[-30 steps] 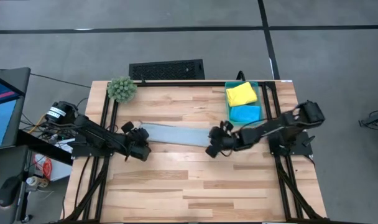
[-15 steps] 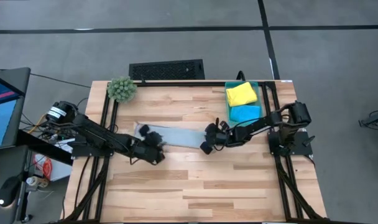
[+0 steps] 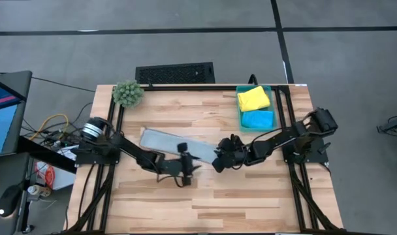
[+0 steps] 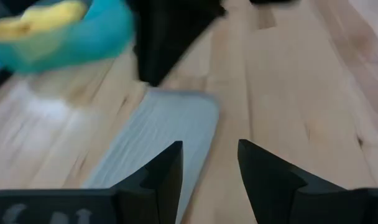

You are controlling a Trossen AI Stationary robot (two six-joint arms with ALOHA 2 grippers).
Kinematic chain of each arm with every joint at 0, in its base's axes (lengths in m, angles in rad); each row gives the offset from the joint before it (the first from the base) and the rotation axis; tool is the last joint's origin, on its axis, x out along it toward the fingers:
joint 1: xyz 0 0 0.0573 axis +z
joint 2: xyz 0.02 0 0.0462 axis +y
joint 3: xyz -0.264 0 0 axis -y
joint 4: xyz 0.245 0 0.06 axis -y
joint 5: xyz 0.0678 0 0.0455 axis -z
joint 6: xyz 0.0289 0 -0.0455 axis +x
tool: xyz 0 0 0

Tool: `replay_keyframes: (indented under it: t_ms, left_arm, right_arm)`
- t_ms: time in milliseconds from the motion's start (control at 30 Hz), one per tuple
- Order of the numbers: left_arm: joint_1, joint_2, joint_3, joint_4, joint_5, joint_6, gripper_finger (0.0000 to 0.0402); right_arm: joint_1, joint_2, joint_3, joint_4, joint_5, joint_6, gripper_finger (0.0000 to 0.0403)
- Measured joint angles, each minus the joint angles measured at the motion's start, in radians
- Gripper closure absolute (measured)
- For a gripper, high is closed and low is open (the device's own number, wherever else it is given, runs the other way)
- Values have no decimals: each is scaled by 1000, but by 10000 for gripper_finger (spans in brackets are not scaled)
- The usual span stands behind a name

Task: Fold microfiber towels
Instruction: Fold the gray microfiber cloth

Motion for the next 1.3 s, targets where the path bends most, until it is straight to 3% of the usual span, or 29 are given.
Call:
replay_keyframes:
  t_ms: [167,333,467,600,867,967,1100,1300]
  left_arm:
    - [-10,140,197,-94,-63,139,253]
    - [2,260,322,-143,-36,189,253]
    - [16,330,398,-150,-135,166,253]
    - [37,345,424,-192,-126,109,253]
    - [99,340,426,-319,47,-70,263]
    - [104,341,427,-324,67,-96,301]
    - [102,341,426,-335,171,-113,383]
    - [24,336,427,-355,268,-164,394]
  right_arm:
    - [60,-107,1,-90,75,24,297]
    - [122,-194,1,-203,136,59,297]
    - [163,-221,1,-234,166,68,297]
    - [197,-227,1,-235,166,75,297]
    - [244,-227,1,-231,166,77,297]
    - [253,-227,0,-228,166,93,297]
    - [275,-227,1,-223,165,102,297]
    - [304,-213,1,-210,165,96,297]
